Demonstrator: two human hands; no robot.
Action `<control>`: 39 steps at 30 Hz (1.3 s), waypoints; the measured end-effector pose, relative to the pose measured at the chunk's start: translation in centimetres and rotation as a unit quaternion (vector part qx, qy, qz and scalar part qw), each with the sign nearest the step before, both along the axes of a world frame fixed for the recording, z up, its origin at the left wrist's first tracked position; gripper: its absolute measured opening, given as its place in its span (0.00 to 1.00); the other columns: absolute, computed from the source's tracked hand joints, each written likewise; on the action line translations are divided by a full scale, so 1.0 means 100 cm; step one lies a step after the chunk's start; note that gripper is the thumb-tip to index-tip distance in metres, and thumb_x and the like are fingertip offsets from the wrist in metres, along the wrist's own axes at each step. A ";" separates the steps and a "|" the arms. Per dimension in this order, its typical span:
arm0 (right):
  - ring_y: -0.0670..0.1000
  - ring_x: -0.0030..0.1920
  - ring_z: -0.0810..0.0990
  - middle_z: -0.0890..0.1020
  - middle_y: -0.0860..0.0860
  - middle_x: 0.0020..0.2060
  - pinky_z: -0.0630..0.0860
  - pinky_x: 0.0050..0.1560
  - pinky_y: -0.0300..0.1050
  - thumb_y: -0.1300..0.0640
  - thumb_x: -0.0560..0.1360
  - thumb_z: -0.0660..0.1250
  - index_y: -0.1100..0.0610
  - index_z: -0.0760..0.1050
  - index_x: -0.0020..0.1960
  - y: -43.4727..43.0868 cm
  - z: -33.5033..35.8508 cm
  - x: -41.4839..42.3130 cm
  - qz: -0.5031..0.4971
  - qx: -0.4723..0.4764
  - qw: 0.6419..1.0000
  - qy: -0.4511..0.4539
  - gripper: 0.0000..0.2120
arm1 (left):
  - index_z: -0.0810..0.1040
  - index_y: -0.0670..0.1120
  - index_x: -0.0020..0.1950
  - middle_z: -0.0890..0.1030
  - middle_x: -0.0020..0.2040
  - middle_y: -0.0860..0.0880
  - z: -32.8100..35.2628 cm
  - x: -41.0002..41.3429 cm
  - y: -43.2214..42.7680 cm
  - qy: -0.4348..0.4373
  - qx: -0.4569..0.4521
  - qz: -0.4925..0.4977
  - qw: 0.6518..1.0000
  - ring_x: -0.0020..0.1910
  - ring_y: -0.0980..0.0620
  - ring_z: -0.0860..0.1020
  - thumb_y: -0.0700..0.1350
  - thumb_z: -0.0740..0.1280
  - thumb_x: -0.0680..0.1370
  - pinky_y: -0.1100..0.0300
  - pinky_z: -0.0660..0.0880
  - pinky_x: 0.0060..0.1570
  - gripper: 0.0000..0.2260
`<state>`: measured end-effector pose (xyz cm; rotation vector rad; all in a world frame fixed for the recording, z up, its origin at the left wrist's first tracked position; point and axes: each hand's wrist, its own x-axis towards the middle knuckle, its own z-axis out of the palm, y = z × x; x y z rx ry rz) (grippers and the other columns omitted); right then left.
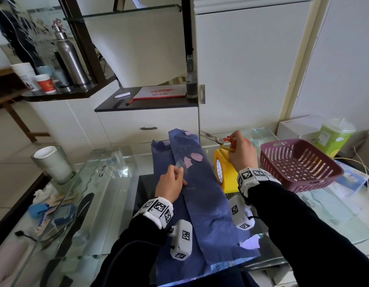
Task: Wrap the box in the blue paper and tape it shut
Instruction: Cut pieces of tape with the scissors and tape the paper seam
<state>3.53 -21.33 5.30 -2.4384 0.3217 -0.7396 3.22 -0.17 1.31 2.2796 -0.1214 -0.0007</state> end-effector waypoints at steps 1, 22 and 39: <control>0.59 0.52 0.79 0.83 0.57 0.49 0.70 0.43 0.43 0.73 0.69 0.60 0.62 0.72 0.55 0.000 0.000 0.000 -0.001 -0.002 1.000 0.002 0.16 | 0.67 0.47 0.47 0.84 0.40 0.51 0.000 0.000 0.000 0.000 -0.002 0.001 1.000 0.50 0.46 0.78 0.51 0.54 0.82 0.53 0.71 0.54 0.09; 0.62 0.56 0.76 0.79 0.61 0.53 0.70 0.43 0.49 0.68 0.73 0.59 0.61 0.69 0.57 0.007 0.000 -0.013 -0.016 -0.078 0.995 0.061 0.13 | 0.68 0.48 0.48 0.84 0.41 0.51 0.000 -0.001 -0.003 -0.001 0.004 -0.004 1.000 0.49 0.47 0.79 0.52 0.54 0.82 0.54 0.71 0.51 0.09; 0.62 0.54 0.78 0.81 0.60 0.53 0.74 0.47 0.51 0.67 0.73 0.63 0.60 0.70 0.59 0.004 -0.013 -0.009 -0.016 0.086 0.995 0.047 0.15 | 0.67 0.47 0.48 0.85 0.41 0.50 -0.006 0.004 0.003 0.008 -0.005 0.003 1.000 0.51 0.48 0.78 0.51 0.55 0.82 0.57 0.70 0.50 0.08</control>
